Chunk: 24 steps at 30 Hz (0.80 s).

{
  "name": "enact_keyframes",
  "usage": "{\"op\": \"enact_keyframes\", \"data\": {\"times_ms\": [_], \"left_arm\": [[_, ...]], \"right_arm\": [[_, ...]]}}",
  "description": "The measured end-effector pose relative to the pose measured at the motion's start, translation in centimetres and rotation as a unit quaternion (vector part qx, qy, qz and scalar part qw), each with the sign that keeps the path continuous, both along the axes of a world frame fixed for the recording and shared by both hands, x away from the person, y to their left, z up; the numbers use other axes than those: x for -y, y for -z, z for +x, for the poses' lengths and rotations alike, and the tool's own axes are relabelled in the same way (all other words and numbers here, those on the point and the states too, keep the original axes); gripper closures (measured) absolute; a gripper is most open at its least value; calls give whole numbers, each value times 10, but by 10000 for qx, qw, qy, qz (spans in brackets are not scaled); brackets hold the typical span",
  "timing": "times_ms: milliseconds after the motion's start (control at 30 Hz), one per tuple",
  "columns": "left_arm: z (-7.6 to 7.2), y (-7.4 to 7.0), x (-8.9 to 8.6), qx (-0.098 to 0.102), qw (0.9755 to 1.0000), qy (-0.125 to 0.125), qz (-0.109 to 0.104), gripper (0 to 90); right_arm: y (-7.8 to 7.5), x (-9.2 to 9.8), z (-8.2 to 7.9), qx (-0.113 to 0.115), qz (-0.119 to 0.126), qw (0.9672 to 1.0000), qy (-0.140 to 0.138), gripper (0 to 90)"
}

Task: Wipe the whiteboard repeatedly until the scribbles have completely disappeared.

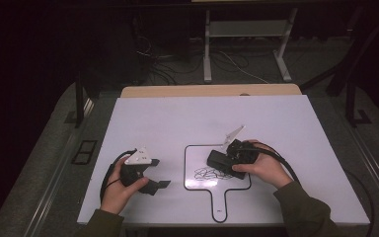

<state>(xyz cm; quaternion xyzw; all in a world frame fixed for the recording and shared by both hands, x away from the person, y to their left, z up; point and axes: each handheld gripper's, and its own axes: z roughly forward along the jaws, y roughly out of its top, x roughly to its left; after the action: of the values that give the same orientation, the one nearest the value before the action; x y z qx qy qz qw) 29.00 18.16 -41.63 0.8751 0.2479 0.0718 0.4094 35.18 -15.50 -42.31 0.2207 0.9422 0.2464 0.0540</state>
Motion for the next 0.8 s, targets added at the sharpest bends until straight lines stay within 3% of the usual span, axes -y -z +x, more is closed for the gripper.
{"op": "enact_keyframes", "data": {"times_ms": [200,233,267,533,667,800], "left_arm": [[0,0,0,-5,10000,-2,0,147],[0,0,0,-3,10000,-1,-2,146],[0,0,0,-2,10000,1,4,147],[0,0,0,-3,10000,4,8,147],[0,0,0,-3,10000,-4,-6,147],[0,0,0,2,10000,5,8,147]], "right_arm": [[0,-13,-9,-5,-18,9998,-192,385],[-1,-15,-10,32,-66,9994,-352,385],[-1,-18,-13,5,-28,9996,-287,385],[-1,-34,-24,18,-52,9985,-541,385],[-1,-38,-27,52,-55,9974,-716,385],[-1,-39,-28,15,-40,9974,-721,385]]}}
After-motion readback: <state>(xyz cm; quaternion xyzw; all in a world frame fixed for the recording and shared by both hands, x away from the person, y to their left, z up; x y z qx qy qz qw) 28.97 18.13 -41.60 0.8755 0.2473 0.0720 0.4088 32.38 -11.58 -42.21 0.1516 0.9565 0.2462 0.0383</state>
